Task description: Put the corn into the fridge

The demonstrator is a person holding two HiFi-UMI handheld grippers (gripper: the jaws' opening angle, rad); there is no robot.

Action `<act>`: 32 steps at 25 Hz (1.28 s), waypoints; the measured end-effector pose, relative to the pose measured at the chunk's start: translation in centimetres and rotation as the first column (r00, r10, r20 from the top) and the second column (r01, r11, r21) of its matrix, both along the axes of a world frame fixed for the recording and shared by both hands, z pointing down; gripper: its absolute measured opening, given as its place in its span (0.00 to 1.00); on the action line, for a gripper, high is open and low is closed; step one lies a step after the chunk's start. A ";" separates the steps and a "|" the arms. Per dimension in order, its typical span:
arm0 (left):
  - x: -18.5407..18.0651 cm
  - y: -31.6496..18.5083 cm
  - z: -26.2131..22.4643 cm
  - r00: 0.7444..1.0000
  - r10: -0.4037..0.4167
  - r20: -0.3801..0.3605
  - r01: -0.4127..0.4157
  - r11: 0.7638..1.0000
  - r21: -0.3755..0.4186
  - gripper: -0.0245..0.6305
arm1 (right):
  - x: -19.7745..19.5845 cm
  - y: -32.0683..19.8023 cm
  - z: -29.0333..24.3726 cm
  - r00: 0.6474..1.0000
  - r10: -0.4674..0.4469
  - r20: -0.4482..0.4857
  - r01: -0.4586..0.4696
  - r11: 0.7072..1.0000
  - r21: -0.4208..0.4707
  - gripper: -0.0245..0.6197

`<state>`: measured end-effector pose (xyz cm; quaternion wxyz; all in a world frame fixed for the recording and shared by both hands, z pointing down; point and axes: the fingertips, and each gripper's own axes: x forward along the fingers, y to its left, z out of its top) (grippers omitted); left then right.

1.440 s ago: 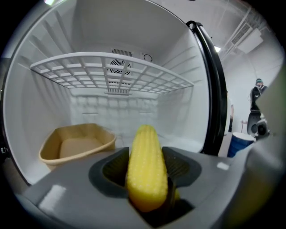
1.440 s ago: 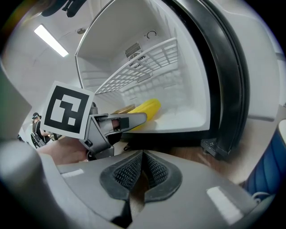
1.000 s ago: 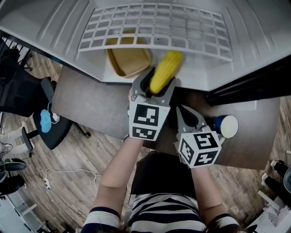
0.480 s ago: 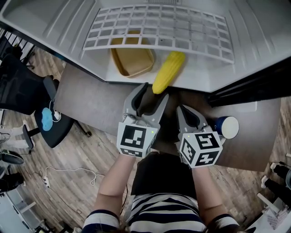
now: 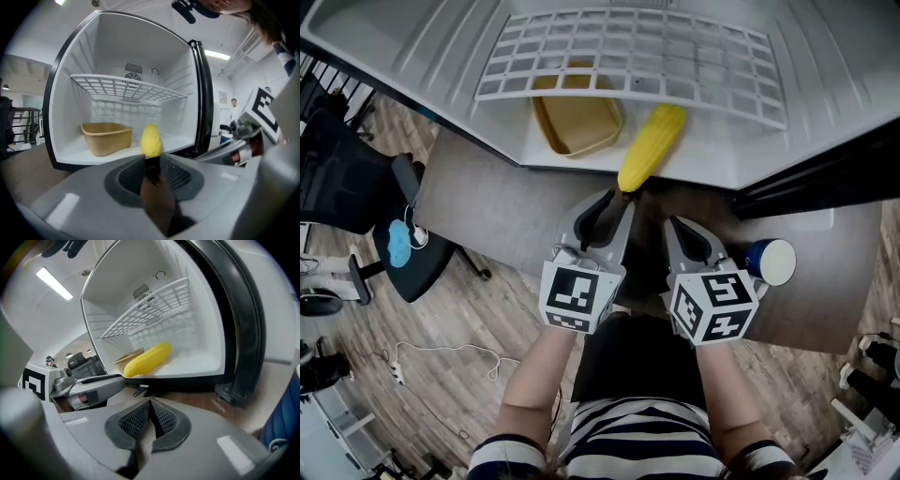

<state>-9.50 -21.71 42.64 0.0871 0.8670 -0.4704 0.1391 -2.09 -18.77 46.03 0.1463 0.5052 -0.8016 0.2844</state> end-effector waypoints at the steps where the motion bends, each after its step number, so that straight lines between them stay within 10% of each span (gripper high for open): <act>1: 0.1 -0.1 0.1 1.000 0.002 0.003 -0.002 1.000 -0.005 0.04 | -0.1 0.0 0.0 1.000 -0.002 0.001 0.002 1.000 -0.001 0.03; 32: 2.9 -5.8 0.0 0.993 0.050 0.107 -0.049 0.999 -0.017 0.04 | 0.6 -1.2 1.2 1.000 0.011 -0.025 -0.011 1.000 -0.021 0.03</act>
